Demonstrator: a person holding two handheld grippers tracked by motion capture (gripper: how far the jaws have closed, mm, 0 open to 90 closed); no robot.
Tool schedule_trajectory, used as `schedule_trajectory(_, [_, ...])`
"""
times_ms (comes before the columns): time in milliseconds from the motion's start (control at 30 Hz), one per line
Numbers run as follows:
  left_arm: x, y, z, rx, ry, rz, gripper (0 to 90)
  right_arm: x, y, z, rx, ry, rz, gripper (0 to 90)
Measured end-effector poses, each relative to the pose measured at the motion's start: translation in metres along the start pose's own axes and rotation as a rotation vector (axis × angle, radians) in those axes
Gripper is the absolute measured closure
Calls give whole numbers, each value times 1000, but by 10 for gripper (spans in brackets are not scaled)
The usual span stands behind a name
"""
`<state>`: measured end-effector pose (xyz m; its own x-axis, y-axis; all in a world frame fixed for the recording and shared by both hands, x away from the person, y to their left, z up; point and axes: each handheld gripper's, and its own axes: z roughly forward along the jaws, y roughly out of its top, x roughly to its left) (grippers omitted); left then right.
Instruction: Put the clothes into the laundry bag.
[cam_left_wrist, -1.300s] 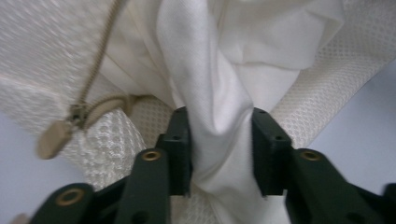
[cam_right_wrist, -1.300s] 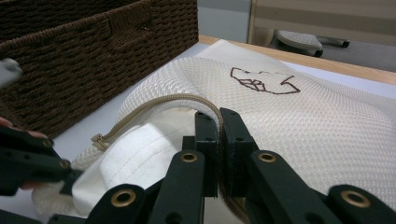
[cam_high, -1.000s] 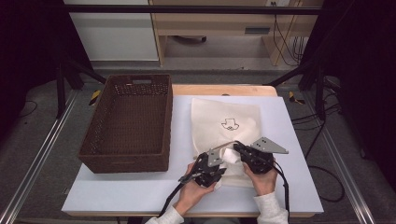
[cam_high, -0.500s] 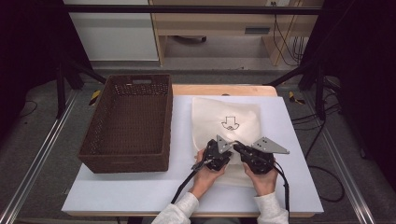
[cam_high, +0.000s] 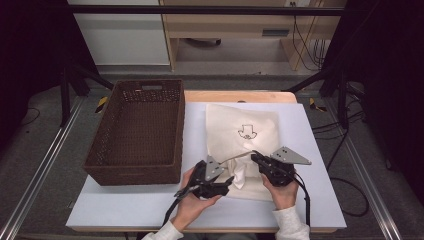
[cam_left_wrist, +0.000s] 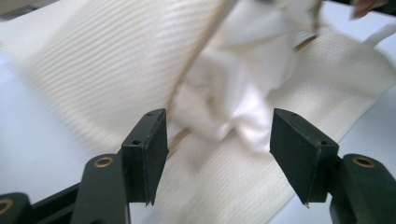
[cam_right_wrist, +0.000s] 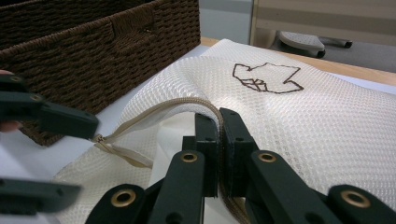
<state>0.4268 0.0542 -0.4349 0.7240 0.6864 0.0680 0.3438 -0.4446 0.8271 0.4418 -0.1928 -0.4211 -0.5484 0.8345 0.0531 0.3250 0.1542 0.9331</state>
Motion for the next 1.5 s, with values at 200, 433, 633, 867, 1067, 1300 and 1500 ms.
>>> schedule_trajectory(200, [21, -29, 4, 91, -35, -113, 451, 1, 0, 1, 6, -3, -4, 872])
schedule_trajectory(433, [21, -41, 9, 140, -65, -129, 680, 4, -1, 3, 25, -11, -30, 802])
schedule_trajectory(633, [23, -52, 7, 144, -48, -132, 773, 9, 3, 3, 59, -26, -48, 685])
schedule_trajectory(867, [19, -52, 11, 137, -26, -94, 747, 19, 9, -13, 45, -40, -84, 529])
schedule_trajectory(1067, [18, -55, 11, 110, -20, -84, 710, 32, 9, -28, 21, -18, -82, 546])
schedule_trajectory(1300, [18, -56, 12, 101, -22, -88, 697, 43, -28, 3, 153, -41, -69, 789])
schedule_trajectory(1500, [20, -56, 12, 99, -29, -107, 807, 49, -44, 27, 213, -61, -84, 900])
